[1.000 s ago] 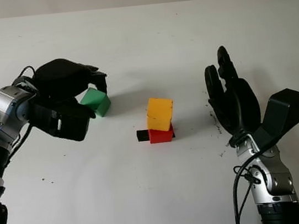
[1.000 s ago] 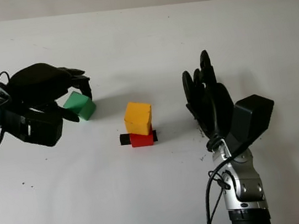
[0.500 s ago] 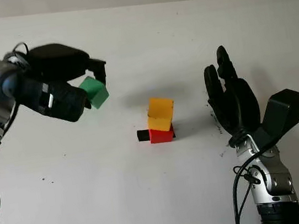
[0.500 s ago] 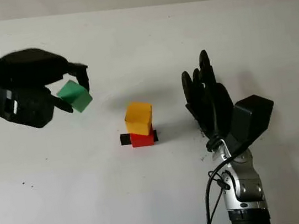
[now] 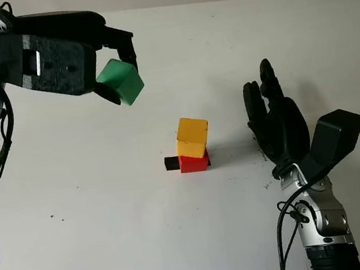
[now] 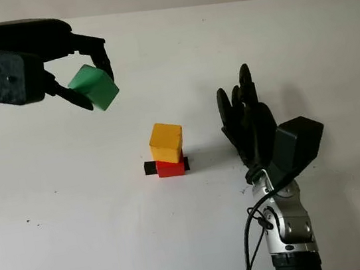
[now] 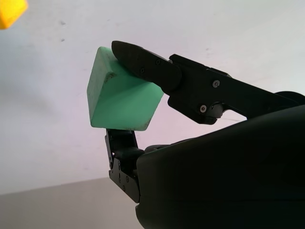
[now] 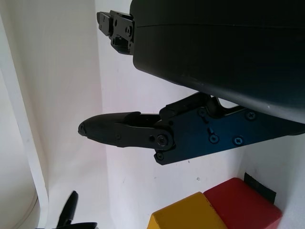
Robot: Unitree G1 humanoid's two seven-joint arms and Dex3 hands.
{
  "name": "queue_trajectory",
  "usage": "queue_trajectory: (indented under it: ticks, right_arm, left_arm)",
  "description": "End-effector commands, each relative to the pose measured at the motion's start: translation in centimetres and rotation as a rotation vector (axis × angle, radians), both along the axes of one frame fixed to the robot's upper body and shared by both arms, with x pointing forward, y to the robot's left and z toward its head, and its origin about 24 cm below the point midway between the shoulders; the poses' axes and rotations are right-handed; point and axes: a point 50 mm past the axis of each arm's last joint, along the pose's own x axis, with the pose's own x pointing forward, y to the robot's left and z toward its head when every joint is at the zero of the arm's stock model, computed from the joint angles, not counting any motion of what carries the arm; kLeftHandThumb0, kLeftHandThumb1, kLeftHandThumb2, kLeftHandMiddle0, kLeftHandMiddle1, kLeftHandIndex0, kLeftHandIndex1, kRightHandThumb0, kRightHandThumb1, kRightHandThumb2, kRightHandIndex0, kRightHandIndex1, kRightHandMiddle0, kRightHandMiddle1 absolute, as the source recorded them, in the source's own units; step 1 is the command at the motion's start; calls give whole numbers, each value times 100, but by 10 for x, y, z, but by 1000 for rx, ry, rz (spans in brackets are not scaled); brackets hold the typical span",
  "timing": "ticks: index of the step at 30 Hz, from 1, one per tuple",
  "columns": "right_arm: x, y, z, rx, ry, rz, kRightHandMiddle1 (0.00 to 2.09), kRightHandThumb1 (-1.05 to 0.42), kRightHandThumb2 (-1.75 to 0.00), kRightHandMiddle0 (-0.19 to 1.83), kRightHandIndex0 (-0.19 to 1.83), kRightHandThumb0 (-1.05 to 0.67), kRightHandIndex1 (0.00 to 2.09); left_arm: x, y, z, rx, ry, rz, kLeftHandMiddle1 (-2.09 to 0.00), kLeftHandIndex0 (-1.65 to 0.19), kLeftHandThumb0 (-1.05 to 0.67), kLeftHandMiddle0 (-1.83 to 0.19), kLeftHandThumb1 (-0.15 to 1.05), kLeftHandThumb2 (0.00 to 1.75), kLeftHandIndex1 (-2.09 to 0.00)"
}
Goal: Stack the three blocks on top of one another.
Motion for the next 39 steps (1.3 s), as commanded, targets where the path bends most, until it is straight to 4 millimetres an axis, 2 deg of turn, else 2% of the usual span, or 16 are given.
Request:
queue_trajectory:
  ticks: [1,7,10,14,20,28,34,39]
  right_arm:
    - [1,0,1,-2,-14,3,0,-105,-42,-19,-19,-63,0]
    - [2,1,1,-18,-18,3,0,-105,-43,-19,-19,-63,0]
    - [3,3,2,-24,-25,8,0,-105,-43,-19,-19,-63,0]
    - [5,6,4,-31,-36,13,0,-105,-44,-19,-19,-64,0]
    - [5,8,5,-26,-40,11,0,-105,-45,-19,-19,-63,0]
    - [4,10,5,-36,-41,5,0,-105,-45,-19,-19,-63,0]
    - [4,11,3,-29,-44,2,0,-105,-46,-19,-19,-62,0]
    - [4,10,2,-38,-45,-6,0,-105,-46,-19,-19,-63,0]
  left_arm:
    - [-5,-5,3,-32,-7,-27,-4,-38,-43,-11,101,5,-124]
    - [-15,-24,5,-43,34,-81,-5,-38,-48,-10,100,5,-140]
    - [-23,-40,10,5,49,-122,-5,-34,-47,-10,102,6,-151]
    - [-33,-62,17,20,57,-217,-6,-36,-45,-15,101,5,-135]
    - [-42,-84,19,41,65,-214,-6,-43,-44,-16,98,5,-134]
    - [-51,-93,7,55,0,-162,-7,-31,-38,-21,99,5,-154]
    - [-52,-94,-1,126,-82,-167,-8,-28,-35,-28,99,5,-142]
    - [-50,-88,-4,144,-104,-163,-8,-33,-37,-30,97,5,-142]
